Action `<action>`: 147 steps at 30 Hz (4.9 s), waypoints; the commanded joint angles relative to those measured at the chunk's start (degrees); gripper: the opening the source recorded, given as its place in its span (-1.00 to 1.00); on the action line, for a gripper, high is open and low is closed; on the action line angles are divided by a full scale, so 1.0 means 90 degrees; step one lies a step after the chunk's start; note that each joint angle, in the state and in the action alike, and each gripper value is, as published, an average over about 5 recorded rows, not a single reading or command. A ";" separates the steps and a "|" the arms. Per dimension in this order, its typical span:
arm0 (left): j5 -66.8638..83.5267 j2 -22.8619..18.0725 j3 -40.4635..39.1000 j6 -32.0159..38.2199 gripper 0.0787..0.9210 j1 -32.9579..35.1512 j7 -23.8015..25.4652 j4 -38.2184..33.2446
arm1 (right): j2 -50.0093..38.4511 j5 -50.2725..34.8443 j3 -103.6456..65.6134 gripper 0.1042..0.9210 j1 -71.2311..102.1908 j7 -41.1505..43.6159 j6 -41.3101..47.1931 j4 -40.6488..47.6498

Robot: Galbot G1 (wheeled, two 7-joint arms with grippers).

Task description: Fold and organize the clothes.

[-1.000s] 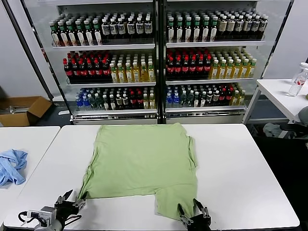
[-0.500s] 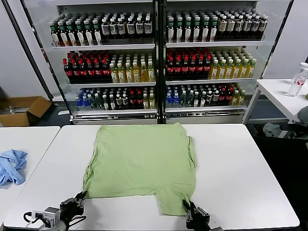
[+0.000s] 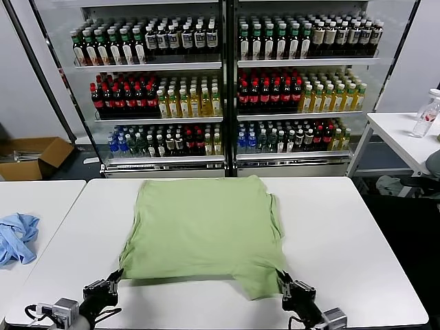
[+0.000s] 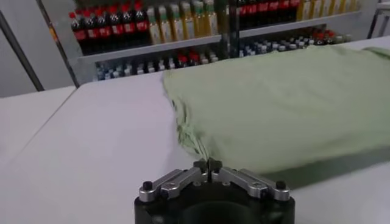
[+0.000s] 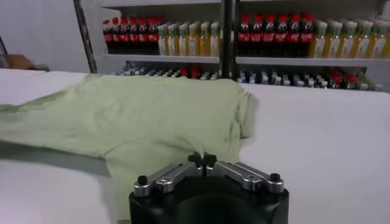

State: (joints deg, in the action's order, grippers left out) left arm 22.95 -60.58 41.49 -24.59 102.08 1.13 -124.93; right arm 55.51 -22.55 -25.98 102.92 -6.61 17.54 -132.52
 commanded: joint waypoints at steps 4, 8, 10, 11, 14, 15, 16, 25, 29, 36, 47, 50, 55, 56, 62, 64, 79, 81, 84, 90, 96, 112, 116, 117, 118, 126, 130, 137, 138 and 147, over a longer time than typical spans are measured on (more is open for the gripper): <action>-0.0381 0.0167 0.0798 -0.0292 -0.98 0.2229 -0.0213 -0.1410 | -0.0209 0.0242 -0.0881 -1.00 0.1696 0.0379 0.0011 -0.1031; -0.0271 0.0263 0.1215 -0.0342 -0.98 0.1931 -0.0152 -0.1377 | -0.0141 0.0252 -0.0589 -1.00 0.1326 0.0355 0.0026 -0.1099; -0.0194 0.0294 0.1225 -0.0350 -0.98 0.1417 -0.0147 -0.1182 | -0.0101 0.0189 -0.0463 -1.00 0.0816 0.0302 0.0066 -0.0971; -0.0118 0.0314 0.1170 -0.0351 -0.98 0.1087 -0.0174 -0.1055 | -0.0078 0.0123 -0.0401 -1.00 0.0476 0.0268 0.0101 -0.0866; 0.0177 0.0354 0.0853 -0.0371 -0.98 -0.0015 -0.0275 -0.0654 | 0.0023 -0.0119 -0.0164 -1.00 -0.0594 0.0150 0.0304 -0.0452; 0.0259 0.0351 0.0725 -0.0375 -0.98 -0.0343 -0.0297 -0.0511 | 0.0064 -0.0184 -0.0055 -1.00 -0.0926 0.0117 0.0384 -0.0291; 0.0294 0.0336 0.0582 -0.0380 -0.98 -0.0645 -0.0301 -0.0382 | 0.0110 -0.0226 0.0060 -1.00 -0.1225 0.0084 0.0464 -0.0133; 0.0299 0.0163 -0.0532 -0.0199 -0.98 -0.2398 -0.0308 0.1007 | 0.0561 -0.0159 0.0870 -1.00 -0.3018 -0.0145 0.0791 0.1125; 0.0297 0.0129 -0.0835 -0.0055 -0.98 -0.2891 -0.0243 0.1549 | 0.0668 -0.0031 0.1019 -1.00 -0.3324 -0.0201 0.0912 0.1446; 0.0290 0.0061 -0.1148 0.0046 -0.98 -0.3446 -0.0072 0.2176 | 0.0701 0.0079 0.1021 -1.00 -0.3550 -0.0208 0.0997 0.1730; 0.0119 0.0100 -0.1466 0.0092 -0.97 -0.3936 0.0023 0.2971 | 0.0895 0.0267 0.1307 -1.00 -0.3799 -0.0224 0.1020 0.2298; -0.0293 0.0017 -0.1642 0.0101 -0.88 -0.4125 0.0011 0.3433 | 0.1008 0.0341 0.1423 -0.94 -0.3846 -0.0279 0.1129 0.2483; -0.0508 -0.0045 -0.1667 0.0219 -0.55 -0.4120 -0.0035 0.3742 | 0.1074 0.0372 0.1357 -0.61 -0.3745 -0.0382 0.1232 0.2485; -0.0501 0.0015 -0.1602 0.0250 -0.49 -0.4029 -0.0033 0.3650 | 0.1047 0.0368 0.1291 -0.54 -0.3661 -0.0412 0.1281 0.2338; 0.0108 0.0590 -0.0966 0.0233 -0.10 -0.2765 -0.0035 0.2203 | 0.0726 0.0339 0.0760 -0.12 -0.2532 -0.0440 0.1410 0.1044; 0.0313 0.0686 -0.0800 0.0131 0.02 -0.2381 -0.0082 0.1843 | 0.0653 0.0358 0.0680 0.03 -0.2130 -0.0433 0.1372 0.0787; 0.0334 0.0472 -0.0744 -0.0504 0.66 -0.2108 -0.0175 0.1803 | 0.1249 0.0356 0.1137 0.68 -0.2429 -0.0774 0.0941 0.1900; 0.0351 0.0449 -0.0780 -0.0514 0.53 -0.2164 -0.0165 0.1833 | 0.1249 0.0287 0.1162 0.56 -0.2474 -0.0766 0.0934 0.1935; 0.0356 0.0411 -0.0842 -0.0535 0.32 -0.2277 -0.0170 0.1921 | 0.1264 0.0220 0.1183 0.34 -0.2548 -0.0778 0.0936 0.1993; 0.0374 0.0436 -0.0864 -0.0646 -0.09 -0.2377 -0.0119 0.2090 | 0.1290 0.0180 0.1220 -0.08 -0.2656 -0.0737 0.0948 0.2102; 0.0381 0.0385 -0.0955 -0.0636 -0.50 -0.2436 -0.0032 0.2047 | 0.1324 0.0016 0.1239 -0.50 -0.2766 -0.0685 0.0945 0.2219; 0.1331 0.0450 0.0140 -0.0896 -0.97 -0.0529 0.0000 0.0062 | 0.0731 -0.0311 -0.0082 -0.98 -0.0834 -0.0225 0.1077 0.0279; 0.0876 0.0444 0.0401 -0.0931 -0.97 0.0102 0.0127 -0.0180 | 0.0749 0.0052 -0.0112 -0.98 -0.0173 -0.0160 0.0962 0.0032; 0.0786 0.0435 0.0467 -0.0932 -0.97 0.0149 0.0198 -0.0130 | 0.0769 0.0153 -0.0087 -0.98 -0.0077 -0.0149 0.0925 0.0030; 0.0745 0.0424 0.0531 -0.0933 -0.97 0.0173 0.0280 -0.0050 | 0.0793 0.0249 -0.0050 -0.98 -0.0007 -0.0141 0.0888 0.0047; 0.0325 0.0313 0.0610 -0.0942 -0.96 0.0610 0.0584 -0.0375 | 0.0896 0.0517 -0.0008 -0.94 0.0132 -0.0221 0.0905 -0.0140; 0.0314 0.0417 0.0877 -0.0945 -0.80 0.0287 0.0602 -0.0312 | 0.0826 0.0495 -0.0221 -0.74 0.0018 -0.0229 0.0997 -0.0506; 0.1117 0.0806 0.1128 -0.0940 -0.33 -0.0876 0.0635 -0.0015 | 0.0519 -0.0365 -0.0763 -0.29 -0.1400 -0.0302 0.1438 -0.0428; 0.1134 0.0842 0.0985 -0.0940 -0.27 -0.1129 0.0609 0.0111 | 0.0521 -0.0421 -0.0669 -0.21 -0.1773 -0.0313 0.1520 -0.0208; 0.1074 0.1083 -0.0582 -0.0939 0.35 -0.3650 0.0469 0.1979 | 0.0951 -0.0561 0.1041 0.43 -0.5346 -0.0306 0.1733 0.2501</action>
State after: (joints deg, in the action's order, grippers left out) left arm 30.89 -53.11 46.09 -32.92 91.36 5.70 -121.05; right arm 62.91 -25.21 -24.60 78.88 -9.42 30.94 -125.59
